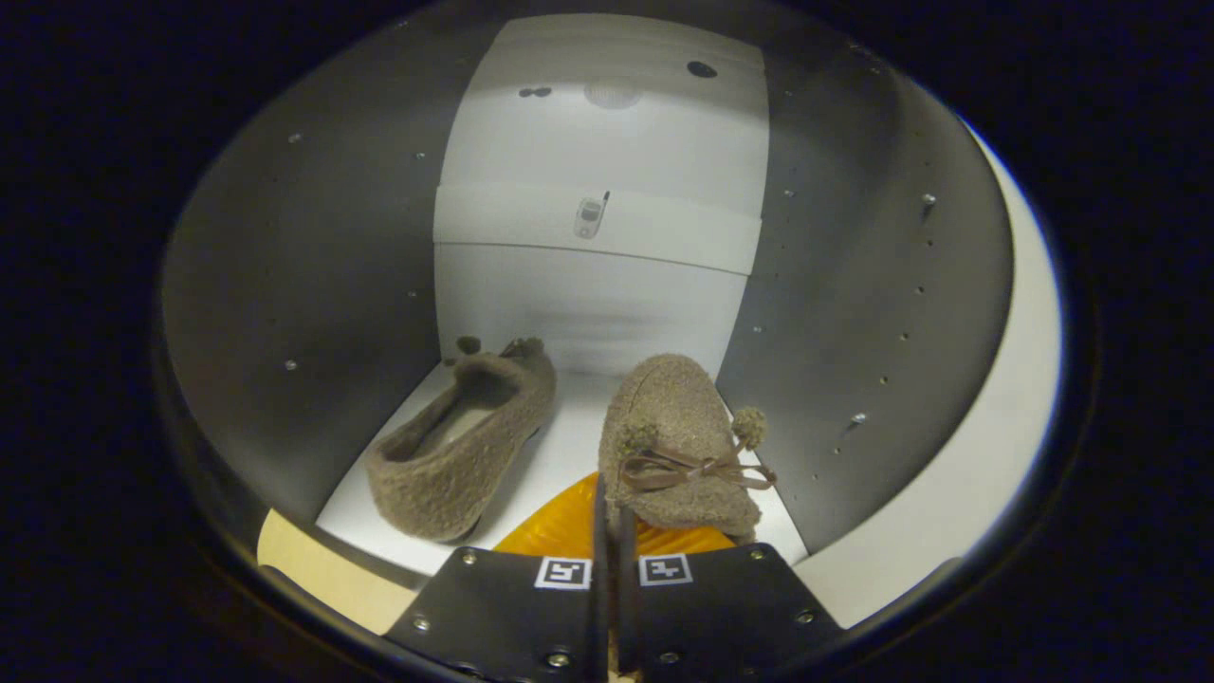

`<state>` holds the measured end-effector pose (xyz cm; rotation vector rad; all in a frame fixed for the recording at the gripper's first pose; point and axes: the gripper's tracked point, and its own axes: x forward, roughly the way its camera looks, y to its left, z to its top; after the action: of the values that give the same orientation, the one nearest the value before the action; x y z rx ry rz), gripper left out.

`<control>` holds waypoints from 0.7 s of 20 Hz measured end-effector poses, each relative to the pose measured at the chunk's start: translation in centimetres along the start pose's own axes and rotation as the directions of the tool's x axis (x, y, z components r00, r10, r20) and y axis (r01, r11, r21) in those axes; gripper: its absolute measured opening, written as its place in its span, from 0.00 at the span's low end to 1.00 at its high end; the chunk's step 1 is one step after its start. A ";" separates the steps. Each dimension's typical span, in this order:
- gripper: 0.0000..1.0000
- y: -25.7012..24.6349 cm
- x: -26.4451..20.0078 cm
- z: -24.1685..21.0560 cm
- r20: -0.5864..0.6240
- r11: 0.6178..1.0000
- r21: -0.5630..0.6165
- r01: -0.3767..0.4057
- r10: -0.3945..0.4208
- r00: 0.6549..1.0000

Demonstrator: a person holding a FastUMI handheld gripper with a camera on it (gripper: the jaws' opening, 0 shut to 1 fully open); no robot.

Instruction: Open the shoe cabinet door, grab the shoes and put them into the shoe cabinet, then close the shoe cabinet door.

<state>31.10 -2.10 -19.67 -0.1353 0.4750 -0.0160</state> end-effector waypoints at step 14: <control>0.04 0.0 7.4 1.8 -0.027 0.995 0.095 -0.009 0.012 1.000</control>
<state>38.50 -2.24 -21.42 -0.0393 0.5011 -0.0302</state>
